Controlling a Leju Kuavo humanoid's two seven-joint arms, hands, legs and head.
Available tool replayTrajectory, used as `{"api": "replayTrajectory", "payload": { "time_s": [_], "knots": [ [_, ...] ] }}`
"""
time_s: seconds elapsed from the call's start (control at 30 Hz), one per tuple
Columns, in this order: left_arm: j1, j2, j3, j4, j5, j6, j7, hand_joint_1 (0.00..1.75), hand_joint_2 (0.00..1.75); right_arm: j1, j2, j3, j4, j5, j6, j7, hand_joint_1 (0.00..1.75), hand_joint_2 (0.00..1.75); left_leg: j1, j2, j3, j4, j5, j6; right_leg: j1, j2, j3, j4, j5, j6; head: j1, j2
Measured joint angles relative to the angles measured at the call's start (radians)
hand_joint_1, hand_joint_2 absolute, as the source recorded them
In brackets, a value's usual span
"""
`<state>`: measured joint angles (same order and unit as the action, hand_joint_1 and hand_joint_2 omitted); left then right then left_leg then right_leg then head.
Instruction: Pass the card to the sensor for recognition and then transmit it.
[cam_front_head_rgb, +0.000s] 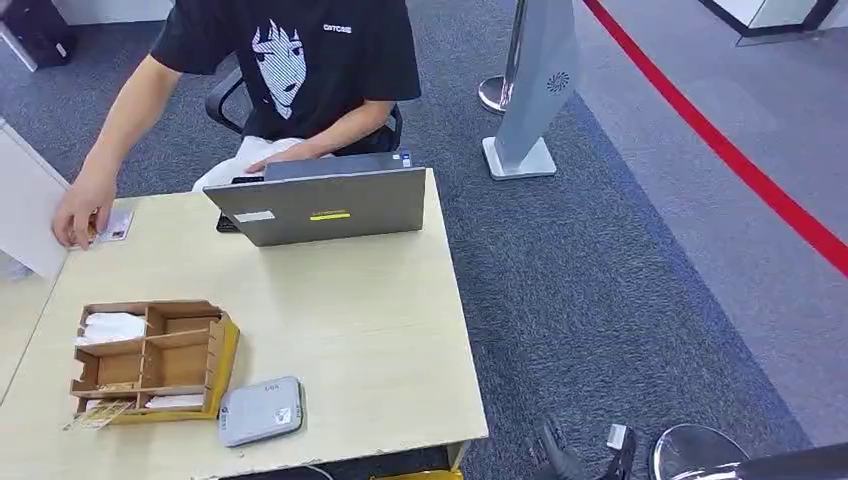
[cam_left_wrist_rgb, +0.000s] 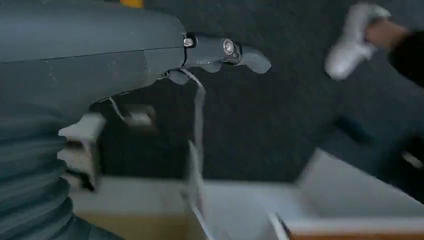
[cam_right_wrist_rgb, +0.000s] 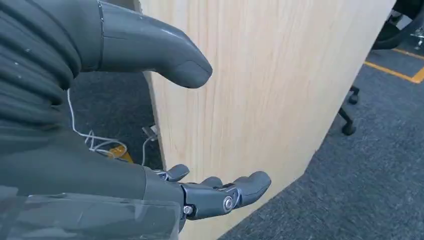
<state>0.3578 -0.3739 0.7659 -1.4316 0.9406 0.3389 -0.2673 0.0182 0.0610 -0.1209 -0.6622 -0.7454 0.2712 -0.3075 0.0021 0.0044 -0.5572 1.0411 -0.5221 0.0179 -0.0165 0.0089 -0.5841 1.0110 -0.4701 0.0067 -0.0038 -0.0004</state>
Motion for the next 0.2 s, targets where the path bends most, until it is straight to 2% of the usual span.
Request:
{"api": "replayTrajectory", "payload": {
  "time_s": [0.03, 0.07, 0.13, 0.2],
  "knots": [
    [0.008, -0.002, -0.022, 0.026, -0.077, 0.009, 0.049, 1.61, 1.75, 0.001, 0.000, 0.000, -0.001, -0.002, 0.000, -0.001, 0.00, 1.75, 0.000, 0.000, 0.000, 0.000, 0.000, 0.000, 0.000, 0.000, 0.001, 0.000, 0.000, 0.000, 0.000, 0.000],
    [0.012, -0.003, -0.037, 0.049, -0.164, 0.008, 0.102, 1.75, 1.75, 0.002, 0.000, 0.000, -0.005, -0.002, 0.000, -0.001, 0.00, 1.75, 0.000, 0.000, 0.000, 0.000, 0.000, 0.000, 0.000, 0.000, 0.001, 0.000, 0.000, 0.000, 0.000, 0.000],
    [0.014, -0.004, -0.045, 0.101, -0.350, -0.003, 0.229, 1.75, 1.75, 0.008, 0.000, 0.000, -0.014, 0.000, 0.001, -0.001, 0.00, 1.75, 0.000, 0.000, 0.000, 0.000, 0.000, 0.000, 0.000, 0.000, 0.001, 0.000, 0.000, 0.000, 0.000, 0.000],
    [0.028, -0.005, -0.060, 0.132, -0.529, 0.007, 0.383, 1.75, 1.75, 0.014, 0.000, -0.005, -0.022, 0.006, 0.002, 0.001, 0.00, 1.75, 0.000, 0.001, 0.000, 0.000, 0.000, 0.000, 0.000, 0.001, 0.000, 0.000, 0.000, 0.000, 0.000, 0.000]
  ]
}}
